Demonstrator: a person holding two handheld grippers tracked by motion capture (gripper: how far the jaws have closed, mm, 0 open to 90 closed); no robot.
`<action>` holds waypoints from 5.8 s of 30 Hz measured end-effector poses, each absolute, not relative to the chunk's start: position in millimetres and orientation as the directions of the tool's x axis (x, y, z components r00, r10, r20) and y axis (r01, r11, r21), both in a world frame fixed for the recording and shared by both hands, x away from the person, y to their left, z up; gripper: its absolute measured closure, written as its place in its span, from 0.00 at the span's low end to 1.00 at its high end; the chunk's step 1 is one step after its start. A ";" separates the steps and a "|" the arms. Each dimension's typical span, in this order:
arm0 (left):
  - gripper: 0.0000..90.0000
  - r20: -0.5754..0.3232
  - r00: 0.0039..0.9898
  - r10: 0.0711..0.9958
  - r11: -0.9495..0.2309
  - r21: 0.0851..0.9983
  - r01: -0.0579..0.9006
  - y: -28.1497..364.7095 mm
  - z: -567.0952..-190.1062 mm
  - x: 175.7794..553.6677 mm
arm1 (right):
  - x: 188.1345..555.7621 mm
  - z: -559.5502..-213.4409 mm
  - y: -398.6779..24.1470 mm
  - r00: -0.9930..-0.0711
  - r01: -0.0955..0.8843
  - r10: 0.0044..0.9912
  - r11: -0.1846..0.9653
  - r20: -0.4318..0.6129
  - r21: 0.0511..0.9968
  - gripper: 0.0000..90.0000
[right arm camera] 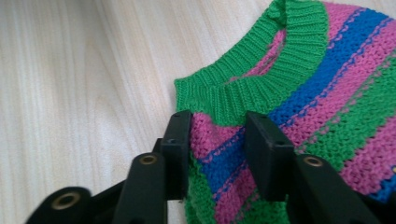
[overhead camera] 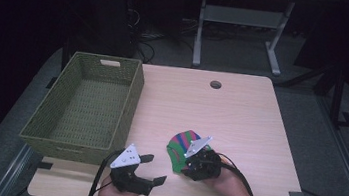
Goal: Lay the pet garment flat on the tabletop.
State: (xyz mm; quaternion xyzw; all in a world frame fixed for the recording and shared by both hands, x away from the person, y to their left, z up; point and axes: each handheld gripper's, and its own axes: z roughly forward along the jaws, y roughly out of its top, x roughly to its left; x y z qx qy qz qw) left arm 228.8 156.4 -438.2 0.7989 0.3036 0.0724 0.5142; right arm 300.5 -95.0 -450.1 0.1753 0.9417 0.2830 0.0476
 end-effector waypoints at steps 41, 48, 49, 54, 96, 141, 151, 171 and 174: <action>0.19 -0.218 0.826 0.520 -0.264 0.879 0.398 148.1 -435.2 242.9 | 311.9 -385.5 -157.3 -0.930 0.329 0.336 0.586 0.147 0.741 0.93; 0.19 -0.227 0.830 0.509 -0.254 0.882 0.397 145.7 -437.4 255.3 | 314.3 -369.2 -174.3 -0.937 0.313 0.308 0.541 0.163 0.780 0.93; 0.19 -0.226 0.831 0.508 -0.253 0.883 0.395 144.9 -437.4 257.0 | 314.7 -367.3 -175.9 -0.938 0.311 0.306 0.539 0.162 0.783 0.93; 0.23 -0.226 0.839 0.496 -0.242 0.891 0.383 140.1 -438.5 264.4 | 314.7 -358.5 -180.3 -0.944 0.298 0.287 0.529 0.163 0.795 0.93; 0.92 -0.211 0.886 0.413 -0.208 0.925 0.317 126.2 -441.5 294.8 | 312.9 -341.4 -196.0 -0.952 0.275 0.260 0.506 0.160 0.818 0.93; 0.93 -0.132 0.872 0.472 -0.341 0.884 0.319 106.5 -397.4 343.6 | 348.9 -360.6 -209.7 -0.903 0.372 0.395 0.525 0.168 0.765 0.93; 0.93 -0.148 0.847 0.511 -0.344 0.868 0.359 103.7 -406.2 358.8 | 366.0 -366.3 -209.4 -0.884 0.401 0.437 0.521 0.167 0.753 0.93; 0.65 -0.156 0.730 0.665 -0.308 0.834 0.459 87.6 -415.4 415.5 | 430.8 -396.3 -235.2 -0.694 0.546 0.691 0.322 0.202 0.773 0.71; 0.65 -0.162 0.734 0.659 -0.310 0.831 0.462 88.8 -416.7 414.7 | 433.6 -404.3 -238.3 -0.683 0.578 0.698 0.339 0.213 0.742 0.67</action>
